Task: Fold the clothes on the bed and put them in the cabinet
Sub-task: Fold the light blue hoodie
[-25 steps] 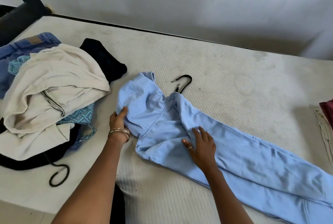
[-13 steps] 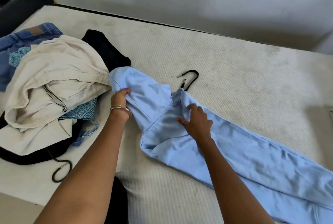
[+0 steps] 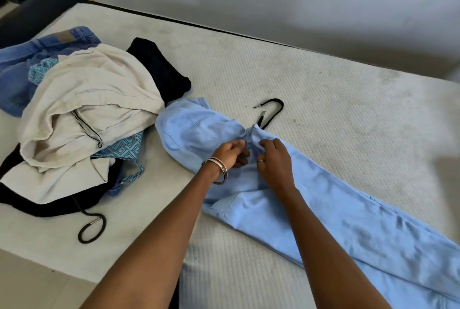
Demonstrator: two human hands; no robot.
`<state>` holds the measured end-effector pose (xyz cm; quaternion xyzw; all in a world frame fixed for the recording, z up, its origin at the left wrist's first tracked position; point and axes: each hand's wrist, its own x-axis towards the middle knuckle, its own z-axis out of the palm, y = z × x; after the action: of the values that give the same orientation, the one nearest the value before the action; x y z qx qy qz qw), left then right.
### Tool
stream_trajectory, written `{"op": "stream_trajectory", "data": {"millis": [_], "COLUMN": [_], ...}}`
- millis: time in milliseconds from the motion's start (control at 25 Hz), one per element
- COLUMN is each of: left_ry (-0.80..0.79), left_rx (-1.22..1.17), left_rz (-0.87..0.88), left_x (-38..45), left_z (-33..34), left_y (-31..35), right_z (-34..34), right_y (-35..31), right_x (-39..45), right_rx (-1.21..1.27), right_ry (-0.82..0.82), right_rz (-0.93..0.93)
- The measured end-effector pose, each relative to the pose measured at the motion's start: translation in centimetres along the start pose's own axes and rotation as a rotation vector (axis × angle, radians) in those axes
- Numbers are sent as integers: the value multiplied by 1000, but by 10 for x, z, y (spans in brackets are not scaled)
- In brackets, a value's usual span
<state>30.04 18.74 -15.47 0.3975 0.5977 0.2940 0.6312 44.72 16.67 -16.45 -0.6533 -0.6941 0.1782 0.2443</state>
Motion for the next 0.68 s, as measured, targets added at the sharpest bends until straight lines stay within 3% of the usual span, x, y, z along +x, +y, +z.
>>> {"op": "stream_trajectory", "data": {"millis": [80, 160, 320, 400, 520, 600, 680], "left_ry": [21, 160, 394, 314, 129, 58, 124], "left_rx": [-101, 49, 249, 232, -82, -172, -8], "left_rz": [-61, -20, 53, 57, -92, -39, 55], "left_x": [16, 32, 44, 51, 44, 23, 0], "left_z": [11, 20, 23, 15, 12, 8, -4], "left_y": [0, -4, -12, -18, -13, -7, -13], "right_z": [5, 13, 19, 16, 6, -6, -8], "right_y": [6, 13, 33, 50, 65, 57, 45], "right_x": [-8, -16, -44, -55, -49, -47, -54], "right_rx": [32, 44, -133, -255, -172, -26, 37], "right_ry": [-136, -265, -74, -216, -395, -255, -59], "right_rz": [-102, -152, 28, 115, 171, 158, -12]}}
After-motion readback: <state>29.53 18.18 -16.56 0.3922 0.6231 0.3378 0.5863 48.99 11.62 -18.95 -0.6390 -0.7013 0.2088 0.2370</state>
